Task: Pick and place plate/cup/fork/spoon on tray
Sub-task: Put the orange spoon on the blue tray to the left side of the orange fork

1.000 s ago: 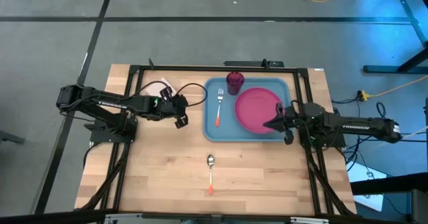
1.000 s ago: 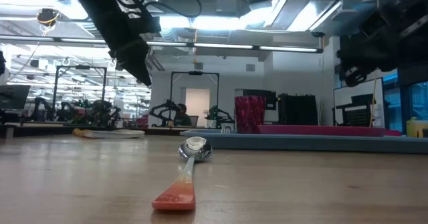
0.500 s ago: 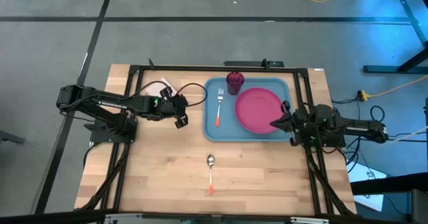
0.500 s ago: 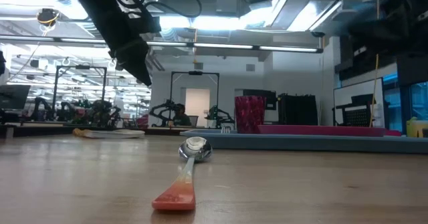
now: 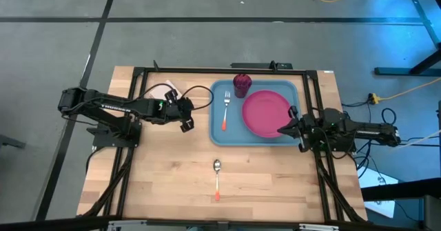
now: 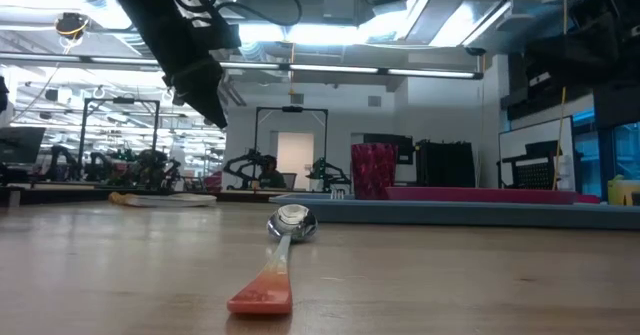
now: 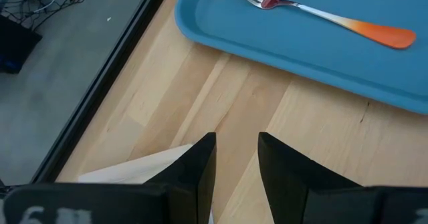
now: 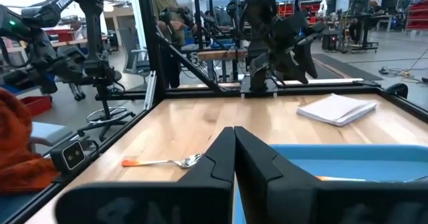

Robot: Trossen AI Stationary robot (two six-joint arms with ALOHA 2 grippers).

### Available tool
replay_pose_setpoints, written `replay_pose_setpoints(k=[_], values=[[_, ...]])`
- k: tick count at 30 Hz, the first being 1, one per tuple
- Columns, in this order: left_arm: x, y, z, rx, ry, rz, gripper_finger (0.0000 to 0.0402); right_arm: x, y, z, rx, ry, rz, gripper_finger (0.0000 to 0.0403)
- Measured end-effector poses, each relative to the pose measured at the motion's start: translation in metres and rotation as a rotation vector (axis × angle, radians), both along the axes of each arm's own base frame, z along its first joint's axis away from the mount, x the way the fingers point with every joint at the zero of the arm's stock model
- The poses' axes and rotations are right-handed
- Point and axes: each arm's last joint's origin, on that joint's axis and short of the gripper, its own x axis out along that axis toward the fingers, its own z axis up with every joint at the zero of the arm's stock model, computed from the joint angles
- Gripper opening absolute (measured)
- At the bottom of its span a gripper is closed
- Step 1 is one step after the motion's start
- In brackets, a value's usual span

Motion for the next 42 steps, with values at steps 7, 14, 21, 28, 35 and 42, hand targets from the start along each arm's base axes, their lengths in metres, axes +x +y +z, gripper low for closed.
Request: replay_pose_setpoints(k=[7,14,21,28,35,42], values=[[0.0,0.0,0.0,0.0,0.0,0.0,0.0104,0.0,0.0,0.0,0.0,0.0,0.0,0.001],[0.0,0.0,0.0,0.0,0.0,0.0,0.0104,0.0,0.0,0.0,0.001,0.0,0.001,0.001],[0.004,0.0,0.003,0.001,-0.05,0.0,0.0104,0.0,0.0,0.0,0.0,-0.001,0.001,0.001],[0.018,-0.002,0.014,-0.068,-0.265,-0.035,0.0104,0.0,0.0,0.0,0.0,-0.001,0.001,0.001],[0.023,-0.015,0.017,-0.273,-0.38,-0.073,0.0104,0.0,0.0,0.0,0.001,-0.001,0.001,0.001],[0.038,-0.039,0.04,-0.559,-0.69,-0.223,0.0104,0.0,0.0,0.0,0.0,-0.001,0.001,0.001]])
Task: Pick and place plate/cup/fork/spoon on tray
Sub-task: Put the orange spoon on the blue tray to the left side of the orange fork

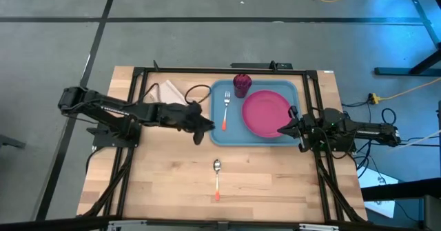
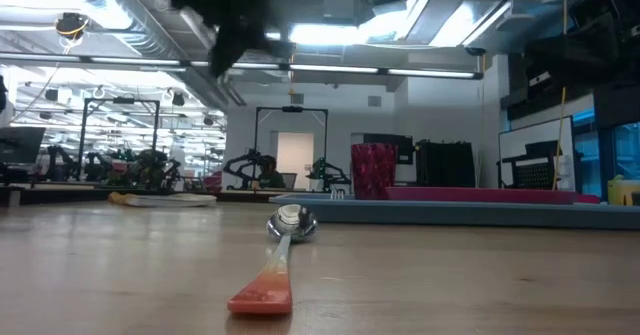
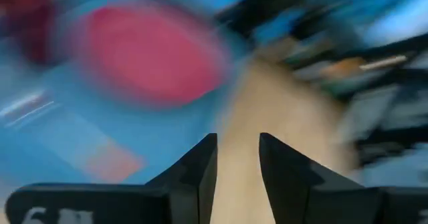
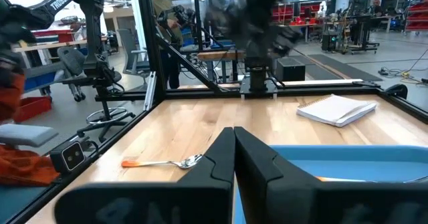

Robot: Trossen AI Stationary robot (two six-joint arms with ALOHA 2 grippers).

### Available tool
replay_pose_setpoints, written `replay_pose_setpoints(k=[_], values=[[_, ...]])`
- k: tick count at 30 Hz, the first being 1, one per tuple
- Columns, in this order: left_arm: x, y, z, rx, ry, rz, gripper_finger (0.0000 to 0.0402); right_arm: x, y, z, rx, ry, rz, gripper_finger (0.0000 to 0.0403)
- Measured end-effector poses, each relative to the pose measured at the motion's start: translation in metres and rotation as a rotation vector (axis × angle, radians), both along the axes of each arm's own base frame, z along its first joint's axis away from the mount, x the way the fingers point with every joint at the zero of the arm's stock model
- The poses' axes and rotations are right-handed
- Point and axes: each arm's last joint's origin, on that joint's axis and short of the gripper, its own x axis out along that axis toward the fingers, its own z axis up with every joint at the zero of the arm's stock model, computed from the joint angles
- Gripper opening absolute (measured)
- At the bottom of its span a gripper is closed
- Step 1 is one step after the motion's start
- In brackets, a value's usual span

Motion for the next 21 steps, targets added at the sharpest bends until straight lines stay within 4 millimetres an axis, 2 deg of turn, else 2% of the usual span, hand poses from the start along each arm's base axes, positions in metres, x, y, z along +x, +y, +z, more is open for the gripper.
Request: replay_pose_setpoints(k=[3,5,8,14,17,21], values=[[0.005,-0.02,0.029,-0.009,-0.303,-0.18,0.0104,0.0,0.0,0.0,0.001,0.0,0.0,0.001],[0.004,-0.034,0.04,-0.019,-0.423,-0.213,0.0103,0.0,0.0,0.0,0.0,0.0,0.0,0.001],[0.0,-0.056,0.041,-0.056,-0.411,-0.189,0.0098,0.0,0.0,0.0,0.001,0.0,0.0,0.001],[0.0,-0.104,0.032,-0.081,-0.343,-0.029,0.0083,0.0,0.0,0.0,0.001,0.0,0.0,0.001],[0.008,-0.125,0.039,-0.083,-0.355,0.062,0.0078,0.0,0.0,0.0,0.0,-0.001,0.0,0.001],[0.034,-0.148,0.046,-0.025,-0.289,0.113,0.0076,0.0,0.0,0.0,0.0,0.0,0.0,0.001]])
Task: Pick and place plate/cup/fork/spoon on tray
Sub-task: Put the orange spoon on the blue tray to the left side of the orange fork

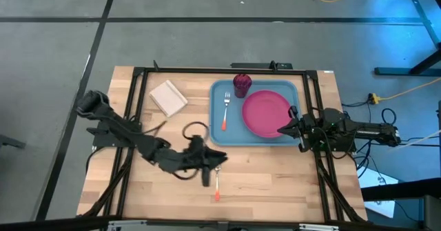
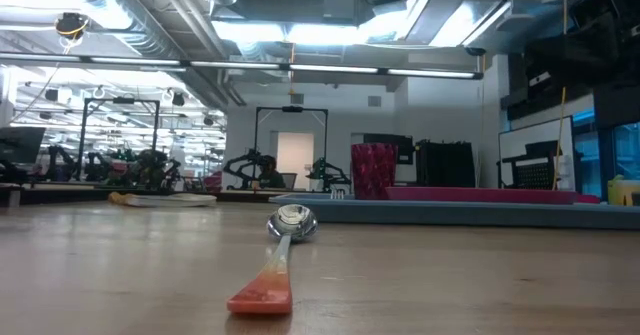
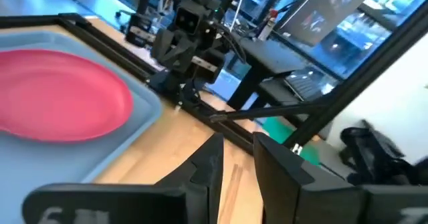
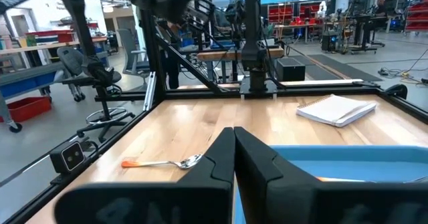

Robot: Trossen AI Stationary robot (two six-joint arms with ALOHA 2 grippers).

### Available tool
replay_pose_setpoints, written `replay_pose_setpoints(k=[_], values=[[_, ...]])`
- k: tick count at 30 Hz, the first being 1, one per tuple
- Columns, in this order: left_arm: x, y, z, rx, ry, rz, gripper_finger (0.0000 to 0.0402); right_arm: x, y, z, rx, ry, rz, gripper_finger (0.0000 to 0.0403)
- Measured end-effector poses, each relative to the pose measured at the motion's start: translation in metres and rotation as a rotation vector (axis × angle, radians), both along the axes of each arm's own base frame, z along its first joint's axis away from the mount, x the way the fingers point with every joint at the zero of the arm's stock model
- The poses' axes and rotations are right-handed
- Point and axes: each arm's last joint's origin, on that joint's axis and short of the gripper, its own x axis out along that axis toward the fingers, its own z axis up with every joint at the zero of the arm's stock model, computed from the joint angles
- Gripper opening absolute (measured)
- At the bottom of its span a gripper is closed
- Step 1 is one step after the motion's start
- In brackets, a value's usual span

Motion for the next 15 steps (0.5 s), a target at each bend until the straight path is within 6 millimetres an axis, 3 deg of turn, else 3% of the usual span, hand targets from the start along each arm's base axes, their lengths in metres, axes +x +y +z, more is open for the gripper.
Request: replay_pose_setpoints(k=[4,8,15], values=[[0.034,-0.011,0.01,0.017,0.069,0.025,0.0076,0.0,0.0,0.0,0.001,0.001,0.0,0.001],[0.064,-0.013,0.003,0.008,0.222,0.025,0.0076,0.0,0.0,0.0,0.0,0.001,0.0,0.001],[0.092,-0.012,-0.038,-0.216,0.468,0.08,0.0076,0.0,0.0,0.0,0.001,0.001,0.0,0.001]])
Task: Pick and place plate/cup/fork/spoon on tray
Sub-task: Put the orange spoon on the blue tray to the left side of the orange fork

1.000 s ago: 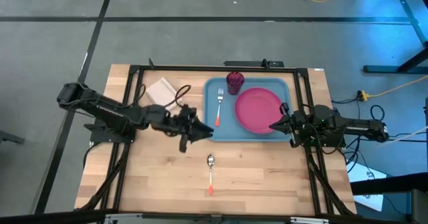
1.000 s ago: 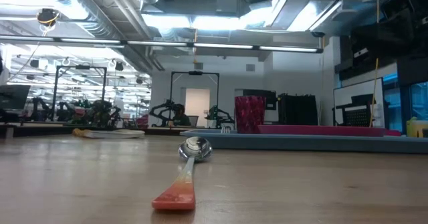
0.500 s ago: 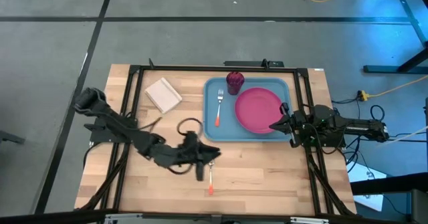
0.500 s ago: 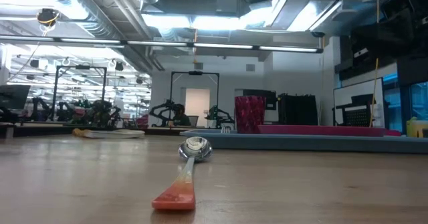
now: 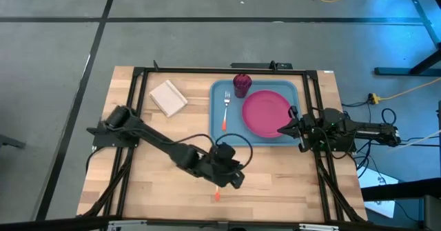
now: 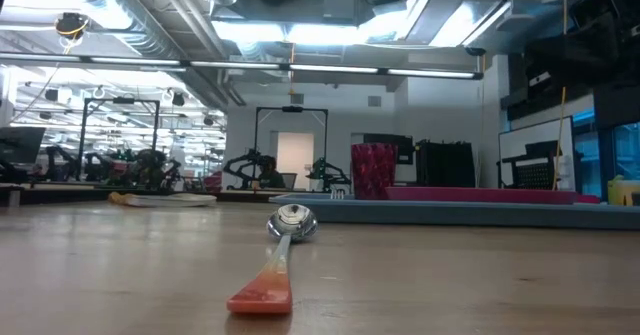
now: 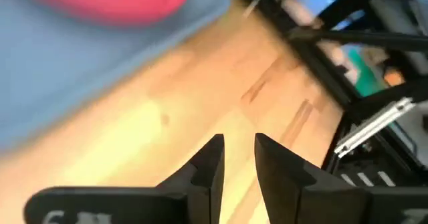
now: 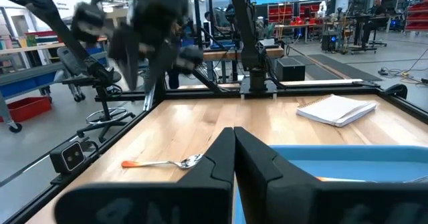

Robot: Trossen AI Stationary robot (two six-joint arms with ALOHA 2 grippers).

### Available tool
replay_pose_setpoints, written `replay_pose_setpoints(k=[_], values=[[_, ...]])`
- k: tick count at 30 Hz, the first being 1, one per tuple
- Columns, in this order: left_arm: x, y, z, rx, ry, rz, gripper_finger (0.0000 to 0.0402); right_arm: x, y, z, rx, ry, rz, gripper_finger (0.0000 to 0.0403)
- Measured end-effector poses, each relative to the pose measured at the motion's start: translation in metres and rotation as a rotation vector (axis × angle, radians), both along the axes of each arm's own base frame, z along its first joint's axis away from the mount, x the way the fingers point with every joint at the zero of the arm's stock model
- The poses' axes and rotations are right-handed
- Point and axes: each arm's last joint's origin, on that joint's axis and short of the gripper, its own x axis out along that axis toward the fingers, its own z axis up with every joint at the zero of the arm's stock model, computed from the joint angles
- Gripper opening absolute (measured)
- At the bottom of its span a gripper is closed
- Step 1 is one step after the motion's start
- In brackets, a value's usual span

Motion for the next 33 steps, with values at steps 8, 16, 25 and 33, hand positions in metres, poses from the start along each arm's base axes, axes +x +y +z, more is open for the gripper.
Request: replay_pose_setpoints(k=[8,16,25,33], values=[[-0.001,-0.011,-0.046,-0.2,0.171,0.145,0.0076,0.0,0.0,0.0,-0.002,-0.001,0.0,0.001],[-0.005,-0.026,-0.07,-0.303,0.219,0.248,0.0076,0.0,0.0,0.0,0.0,0.0,0.0,0.001],[-0.017,-0.023,-0.096,-0.35,0.437,0.365,0.0076,0.0,0.0,0.0,-0.001,-0.001,0.0,0.001],[-0.013,-0.016,-0.11,-0.332,0.467,0.415,0.0076,0.0,0.0,0.0,-0.003,-0.001,0.0,0.001]])
